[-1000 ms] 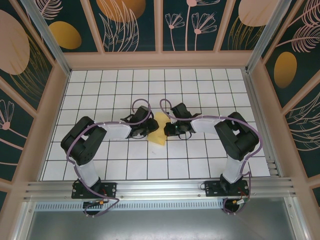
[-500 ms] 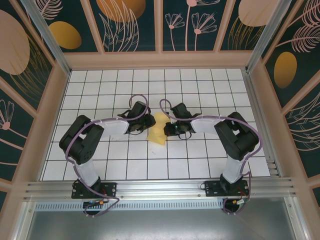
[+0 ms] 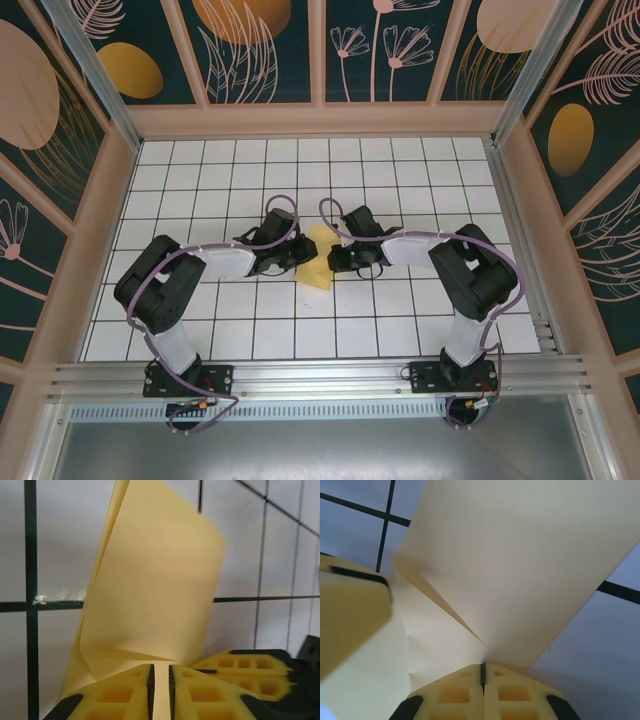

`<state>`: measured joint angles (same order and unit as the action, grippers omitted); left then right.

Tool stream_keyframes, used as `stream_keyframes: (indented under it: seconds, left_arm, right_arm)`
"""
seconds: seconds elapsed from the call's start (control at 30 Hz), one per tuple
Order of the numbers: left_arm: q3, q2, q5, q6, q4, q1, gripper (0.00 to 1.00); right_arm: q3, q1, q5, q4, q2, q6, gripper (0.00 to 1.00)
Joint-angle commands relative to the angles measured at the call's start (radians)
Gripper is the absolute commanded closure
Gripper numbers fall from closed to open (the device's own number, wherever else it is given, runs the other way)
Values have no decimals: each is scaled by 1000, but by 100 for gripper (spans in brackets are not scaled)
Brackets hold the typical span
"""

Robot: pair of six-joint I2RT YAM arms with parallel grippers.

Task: Fold a paper plane with a square sheet of paper (pick it up from the middle)
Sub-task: Fold the triangle a second time at the center of the table.

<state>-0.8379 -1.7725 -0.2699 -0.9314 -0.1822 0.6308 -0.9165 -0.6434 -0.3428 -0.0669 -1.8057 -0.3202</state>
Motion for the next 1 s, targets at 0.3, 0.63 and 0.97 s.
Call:
stream_keyframes:
  seconds: [0.3, 0.63, 0.97]
  left_arm:
    - [16, -53, 78, -20, 52, 2, 87]
    - [45, -67, 92, -30, 46, 4, 88]
    - [51, -72, 101, -38, 50, 3, 90]
  right_arm:
    - [-49, 31, 2, -91, 13, 2, 96]
    - [-75, -35, -56, -102, 90, -30, 94]
    - [-62, -93, -60, -111, 71, -51, 94]
